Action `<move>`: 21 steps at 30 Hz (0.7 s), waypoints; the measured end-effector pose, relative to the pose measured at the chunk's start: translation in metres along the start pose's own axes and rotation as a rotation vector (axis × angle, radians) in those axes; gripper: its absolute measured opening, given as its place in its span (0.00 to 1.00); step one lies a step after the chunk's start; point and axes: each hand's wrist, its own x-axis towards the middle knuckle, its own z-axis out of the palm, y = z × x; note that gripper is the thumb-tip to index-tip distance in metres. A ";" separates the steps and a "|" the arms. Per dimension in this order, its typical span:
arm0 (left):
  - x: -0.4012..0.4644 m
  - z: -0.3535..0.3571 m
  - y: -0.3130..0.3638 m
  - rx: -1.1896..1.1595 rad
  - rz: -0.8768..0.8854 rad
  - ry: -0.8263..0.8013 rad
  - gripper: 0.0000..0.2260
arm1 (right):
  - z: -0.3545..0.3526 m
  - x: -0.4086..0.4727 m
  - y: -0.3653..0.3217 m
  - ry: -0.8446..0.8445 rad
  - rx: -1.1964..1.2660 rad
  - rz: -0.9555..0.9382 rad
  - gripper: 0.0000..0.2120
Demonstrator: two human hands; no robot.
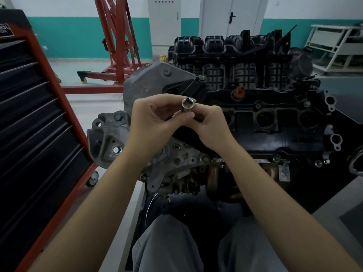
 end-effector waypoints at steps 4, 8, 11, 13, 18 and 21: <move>0.001 0.004 0.002 0.165 0.048 0.089 0.11 | -0.001 0.001 0.001 0.031 -0.008 0.005 0.06; 0.000 0.006 0.004 0.125 0.050 0.136 0.10 | -0.002 -0.001 -0.001 -0.026 -0.010 -0.025 0.09; 0.001 0.003 0.005 0.041 0.030 0.027 0.12 | -0.001 -0.001 -0.002 -0.023 0.012 -0.009 0.08; 0.002 0.002 0.005 0.126 0.061 0.008 0.11 | 0.000 -0.001 -0.001 0.014 0.009 0.002 0.07; 0.000 0.006 0.007 0.277 0.103 0.130 0.09 | -0.001 0.000 -0.003 -0.003 -0.010 -0.010 0.08; 0.000 0.004 0.006 0.164 0.051 0.088 0.11 | -0.002 -0.001 -0.003 -0.044 -0.014 -0.018 0.10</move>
